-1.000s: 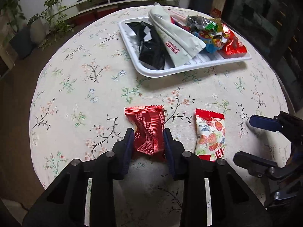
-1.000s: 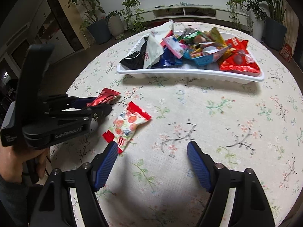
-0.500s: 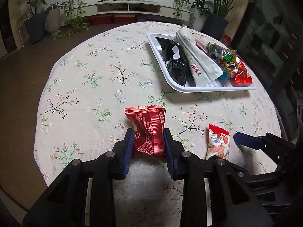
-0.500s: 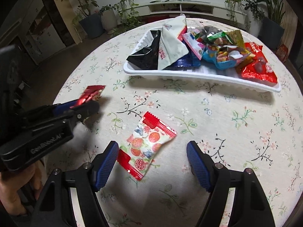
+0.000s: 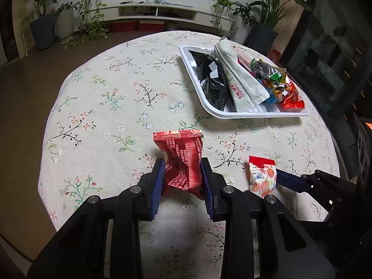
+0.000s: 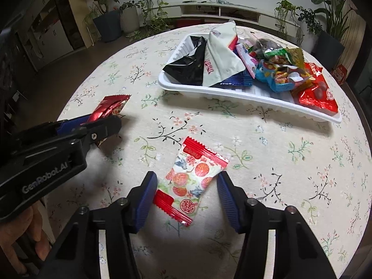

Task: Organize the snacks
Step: 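Grasp the white strawberry-print pack with the right tool, then carry both packs into the white tray and open both tools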

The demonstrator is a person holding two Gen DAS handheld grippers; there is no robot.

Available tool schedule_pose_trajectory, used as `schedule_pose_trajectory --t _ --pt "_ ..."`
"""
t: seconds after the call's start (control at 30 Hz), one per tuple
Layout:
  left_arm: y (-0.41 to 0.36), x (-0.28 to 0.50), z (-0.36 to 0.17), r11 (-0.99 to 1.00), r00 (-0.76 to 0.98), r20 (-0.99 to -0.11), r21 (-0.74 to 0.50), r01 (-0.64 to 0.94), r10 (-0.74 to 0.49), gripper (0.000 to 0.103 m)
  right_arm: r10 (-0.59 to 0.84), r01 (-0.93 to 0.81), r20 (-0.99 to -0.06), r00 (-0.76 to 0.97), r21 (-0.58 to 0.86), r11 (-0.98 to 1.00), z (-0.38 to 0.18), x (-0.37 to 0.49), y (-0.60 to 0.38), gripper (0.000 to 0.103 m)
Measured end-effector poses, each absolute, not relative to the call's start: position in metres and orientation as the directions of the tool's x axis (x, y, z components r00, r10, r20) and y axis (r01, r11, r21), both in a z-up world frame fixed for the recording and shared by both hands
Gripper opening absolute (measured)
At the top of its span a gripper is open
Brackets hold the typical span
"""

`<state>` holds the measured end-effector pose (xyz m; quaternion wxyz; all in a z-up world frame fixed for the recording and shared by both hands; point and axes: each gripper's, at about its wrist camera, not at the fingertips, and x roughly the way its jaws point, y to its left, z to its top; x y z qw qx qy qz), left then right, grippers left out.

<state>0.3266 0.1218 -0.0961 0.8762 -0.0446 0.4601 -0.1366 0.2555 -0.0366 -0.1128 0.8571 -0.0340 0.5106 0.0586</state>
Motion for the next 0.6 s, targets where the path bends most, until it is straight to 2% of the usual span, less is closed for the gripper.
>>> schedule_pose_trajectory --t 0.17,0.6 --pt "0.120 0.326 -0.098 0.955 0.527 -0.798 -0.211 0.210 -0.292 0.028 0.035 -0.151 -0.867 0.498 -0.047 0.987 -0.113 0.256 -0.030 0.039" --pt "0.112 0.322 -0.098 0.941 0.507 -0.798 -0.219 0.257 -0.325 0.028 0.100 -0.181 -0.857 0.505 0.008 0.983 -0.109 0.241 -0.057 0.034"
